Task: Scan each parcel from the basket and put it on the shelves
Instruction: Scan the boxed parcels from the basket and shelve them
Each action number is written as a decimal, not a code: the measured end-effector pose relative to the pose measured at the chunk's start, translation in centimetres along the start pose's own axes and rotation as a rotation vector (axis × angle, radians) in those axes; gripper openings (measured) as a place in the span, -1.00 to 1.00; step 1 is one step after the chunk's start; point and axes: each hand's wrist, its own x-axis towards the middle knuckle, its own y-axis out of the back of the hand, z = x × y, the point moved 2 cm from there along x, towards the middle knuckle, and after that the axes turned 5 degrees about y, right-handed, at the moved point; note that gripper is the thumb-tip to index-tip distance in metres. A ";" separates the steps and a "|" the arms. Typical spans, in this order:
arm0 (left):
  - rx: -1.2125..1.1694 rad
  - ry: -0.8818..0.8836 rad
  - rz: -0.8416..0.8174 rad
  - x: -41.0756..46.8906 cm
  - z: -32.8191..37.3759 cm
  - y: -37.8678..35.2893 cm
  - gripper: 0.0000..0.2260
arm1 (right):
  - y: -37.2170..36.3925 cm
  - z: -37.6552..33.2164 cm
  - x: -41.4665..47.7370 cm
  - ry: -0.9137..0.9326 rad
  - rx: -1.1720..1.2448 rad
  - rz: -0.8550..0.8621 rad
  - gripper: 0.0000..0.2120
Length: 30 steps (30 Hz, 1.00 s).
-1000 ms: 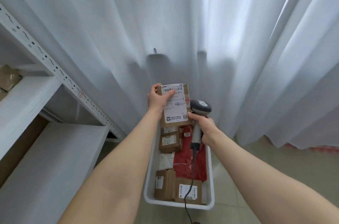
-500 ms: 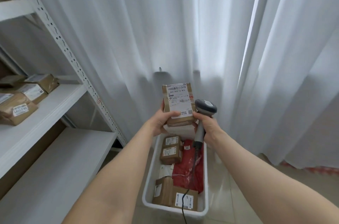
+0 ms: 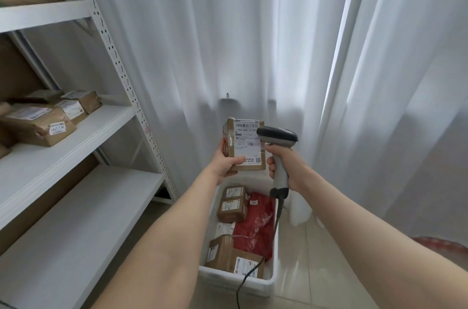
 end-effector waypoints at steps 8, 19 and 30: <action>-0.057 0.045 0.039 0.8 -1.4 2.9 -0.34 | -2.5 0.5 -1.2 -0.069 -0.101 -0.025 -0.92; -0.128 0.058 0.041 1.6 -1.8 6.1 -0.39 | -4.3 1.1 -1.4 -0.124 -0.198 -0.085 -0.92; -0.129 0.067 0.045 1.7 -1.5 7.4 -0.38 | -5.4 0.5 -1.4 -0.146 -0.225 -0.062 -0.96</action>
